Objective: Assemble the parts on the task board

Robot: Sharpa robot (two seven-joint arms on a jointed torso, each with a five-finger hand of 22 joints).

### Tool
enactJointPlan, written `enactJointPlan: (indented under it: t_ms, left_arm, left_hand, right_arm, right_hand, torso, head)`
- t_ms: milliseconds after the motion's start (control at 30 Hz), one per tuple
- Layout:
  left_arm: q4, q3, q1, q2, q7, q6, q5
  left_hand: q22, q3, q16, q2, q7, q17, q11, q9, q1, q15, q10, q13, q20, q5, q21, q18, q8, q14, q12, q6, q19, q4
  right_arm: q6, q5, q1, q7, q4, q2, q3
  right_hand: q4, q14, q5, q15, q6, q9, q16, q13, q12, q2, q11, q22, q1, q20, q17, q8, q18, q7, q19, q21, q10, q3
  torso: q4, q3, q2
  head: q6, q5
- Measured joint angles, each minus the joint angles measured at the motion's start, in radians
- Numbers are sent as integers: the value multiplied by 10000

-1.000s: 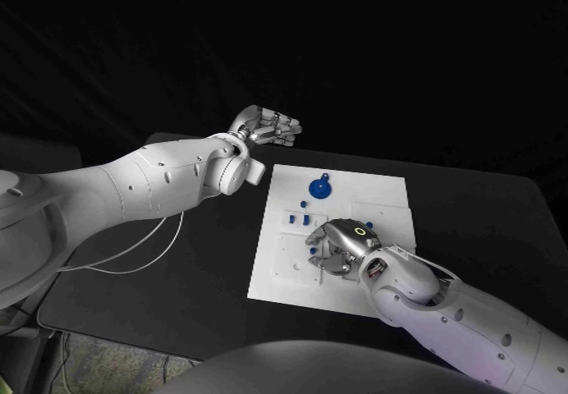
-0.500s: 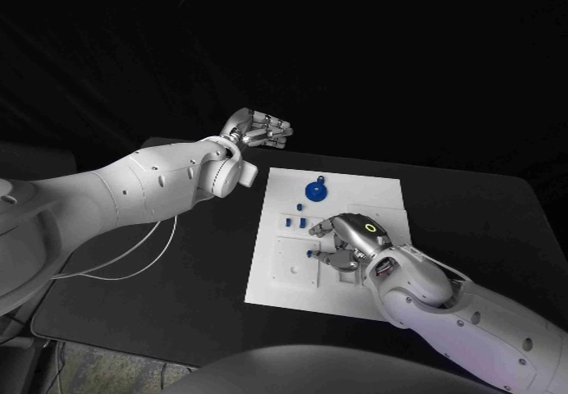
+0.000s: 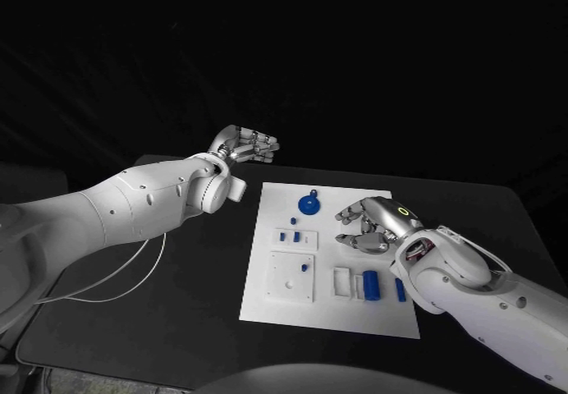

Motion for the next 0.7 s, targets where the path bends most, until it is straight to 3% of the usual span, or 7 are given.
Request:
enactJointPlan:
  t_ms: [67,200,500,700]
  left_arm:
    - [0,0,0,-15,2,1,0]
    - [-1,0,0,-37,6,3,2]
    - [-3,-2,0,-47,10,5,8]
    - [-3,-2,-1,-50,12,9,12]
  left_hand:
    - [0,0,0,0,0,0,0,0,0,0,0,0,0,0,2,0,0,0,0,0,0,0]
    - [0,0,0,0,0,-10,0,0,0,0,0,0,0,0,71,0,0,0,0,0,0,0]
    - [1,0,0,0,0,-9,0,0,0,0,0,0,0,0,71,0,0,0,0,0,0,0]
    - [1,0,0,0,0,-8,0,0,0,0,0,0,0,0,71,0,0,0,0,0,0,0]
  right_arm:
    - [132,97,4,0,-41,-48,75]
    - [370,224,3,-5,-102,-93,189]
    - [963,257,2,-96,-234,-146,239]
    - [1503,150,1,-206,-299,-160,245]
  right_hand:
    - [-9,0,-24,0,-86,0,0,0,-40,56,32,-43,56,0,0,0,-6,-84,0,0,-197,-202]
    - [-13,-22,-643,88,-409,0,0,-1,-7,31,149,-129,360,10,0,-1,-52,-215,1,0,-704,-548]
    - [634,-95,-795,165,-762,1,49,8,78,-299,317,-308,690,134,-68,-1,40,-366,-11,-1,-1285,-1127]
    - [676,-96,-795,165,-637,1,50,7,201,-187,219,-321,821,134,-87,-1,42,-327,-11,0,-1152,-1066]
  torso:
    - [4,3,3]
    - [14,6,13]
    - [23,-12,16]
    - [30,-17,16]
  head:
    - [19,-20]
    - [24,-35]
    - [-28,-63]
    - [-18,-66]
